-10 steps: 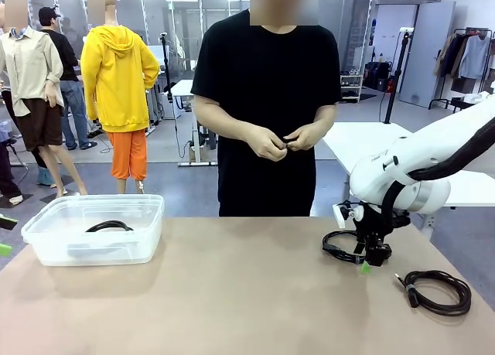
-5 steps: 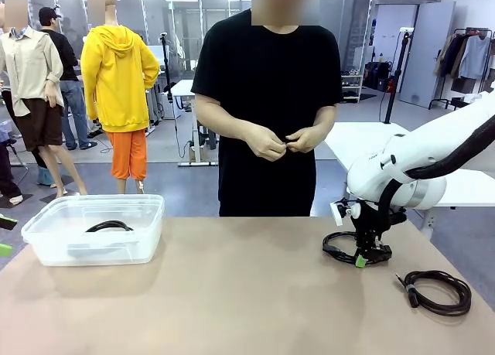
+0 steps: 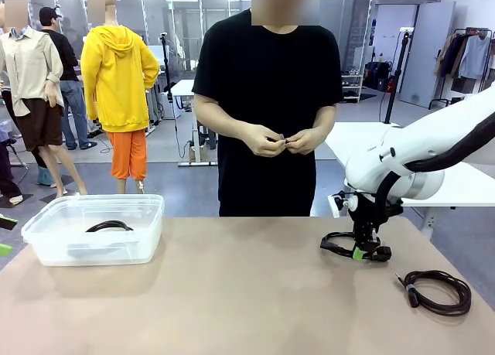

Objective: Organize and store the cables.
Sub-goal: Place the Power Cable into the Organizing box.

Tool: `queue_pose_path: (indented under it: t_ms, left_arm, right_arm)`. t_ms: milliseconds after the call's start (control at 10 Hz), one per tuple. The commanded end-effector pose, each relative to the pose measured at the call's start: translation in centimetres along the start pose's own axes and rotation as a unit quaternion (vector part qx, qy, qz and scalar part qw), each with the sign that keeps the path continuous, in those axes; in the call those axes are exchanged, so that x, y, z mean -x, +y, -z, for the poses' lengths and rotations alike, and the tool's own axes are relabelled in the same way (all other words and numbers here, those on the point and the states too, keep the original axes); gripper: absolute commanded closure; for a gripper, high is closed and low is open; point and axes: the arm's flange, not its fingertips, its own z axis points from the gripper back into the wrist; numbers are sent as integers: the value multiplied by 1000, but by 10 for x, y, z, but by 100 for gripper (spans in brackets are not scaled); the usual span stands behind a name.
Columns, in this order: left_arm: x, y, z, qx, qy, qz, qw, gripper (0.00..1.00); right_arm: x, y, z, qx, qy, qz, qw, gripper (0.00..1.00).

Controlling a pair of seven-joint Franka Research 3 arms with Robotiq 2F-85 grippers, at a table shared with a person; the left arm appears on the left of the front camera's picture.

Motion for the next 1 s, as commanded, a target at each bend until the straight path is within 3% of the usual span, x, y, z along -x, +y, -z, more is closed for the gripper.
queue_pose_path:
  t_ms: [0,200,500,900]
  left_arm:
    - [1,0,-1,2,-7,2,1000,2]
    - [1,0,-1,2,-7,2,1000,2]
    - [1,0,-1,2,-7,2,1000,2]
    - [1,0,-1,2,-7,2,1000,2]
  right_arm:
    - [-27,14,-47,7,8,-2,1000,100]
    - [-64,33,-75,26,3,-18,999,100]
    - [-128,60,-82,43,6,-12,999,100]
    - [-217,89,-50,45,7,-36,998,100]
